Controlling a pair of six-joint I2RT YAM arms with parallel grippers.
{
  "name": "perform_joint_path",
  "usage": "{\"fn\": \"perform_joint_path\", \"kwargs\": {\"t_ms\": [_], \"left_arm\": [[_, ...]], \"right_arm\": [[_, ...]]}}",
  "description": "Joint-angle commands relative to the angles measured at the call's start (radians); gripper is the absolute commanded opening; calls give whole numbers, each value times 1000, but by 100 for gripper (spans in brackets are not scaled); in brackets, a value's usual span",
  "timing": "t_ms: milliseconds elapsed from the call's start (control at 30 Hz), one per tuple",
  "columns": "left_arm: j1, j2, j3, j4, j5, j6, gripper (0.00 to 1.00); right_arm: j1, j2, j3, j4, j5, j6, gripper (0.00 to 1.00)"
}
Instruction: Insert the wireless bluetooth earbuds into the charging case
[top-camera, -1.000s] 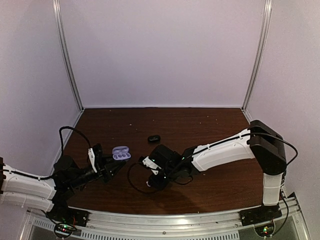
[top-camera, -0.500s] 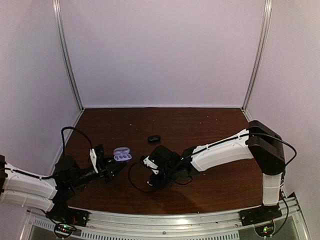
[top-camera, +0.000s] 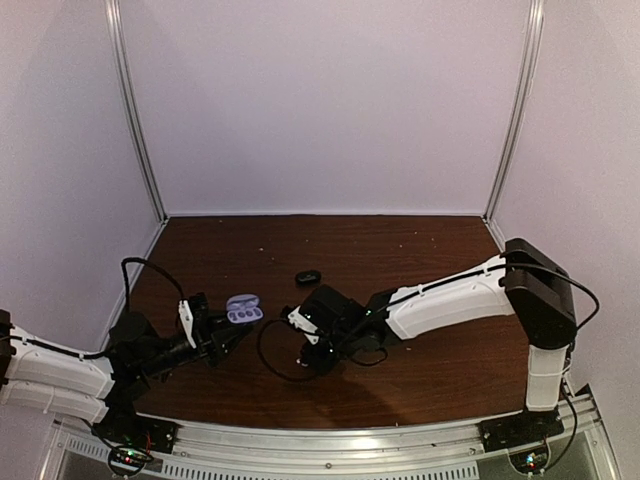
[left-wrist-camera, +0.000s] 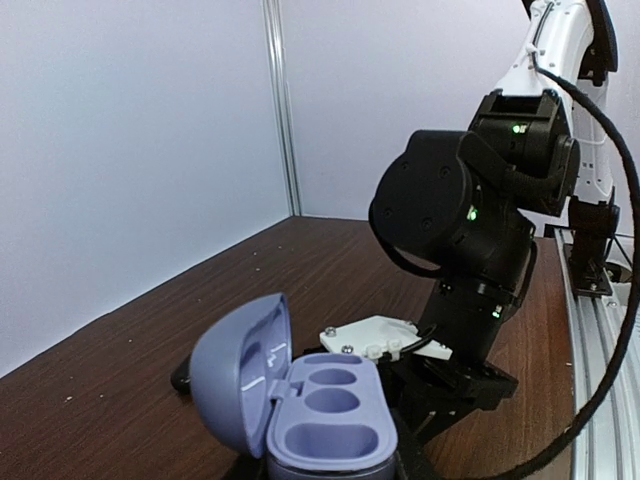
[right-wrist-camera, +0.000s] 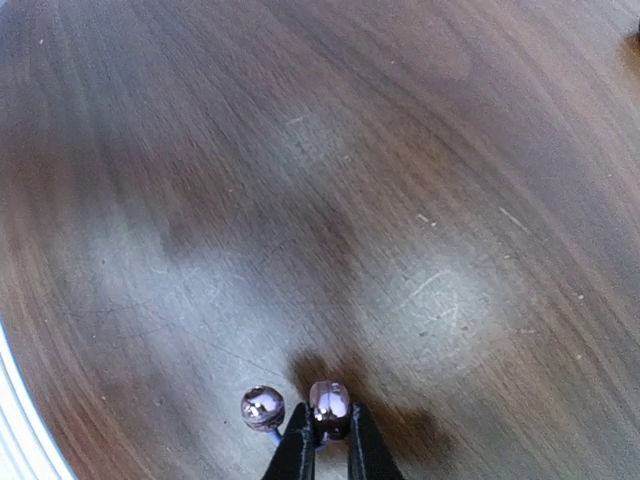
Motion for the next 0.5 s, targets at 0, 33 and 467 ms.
{"fn": "perform_joint_path", "kwargs": {"t_ms": [0, 33, 467], "left_arm": [[8, 19, -10, 79, -7, 43, 0], [8, 28, -10, 88, -8, 69, 0], [5, 197, 40, 247, 38, 154, 0]], "right_arm": [[-30, -118, -33, -10, 8, -11, 3], [-39, -139, -40, -12, 6, -13, 3], [-59, -399, 17, -75, -68, -6, 4]]}}
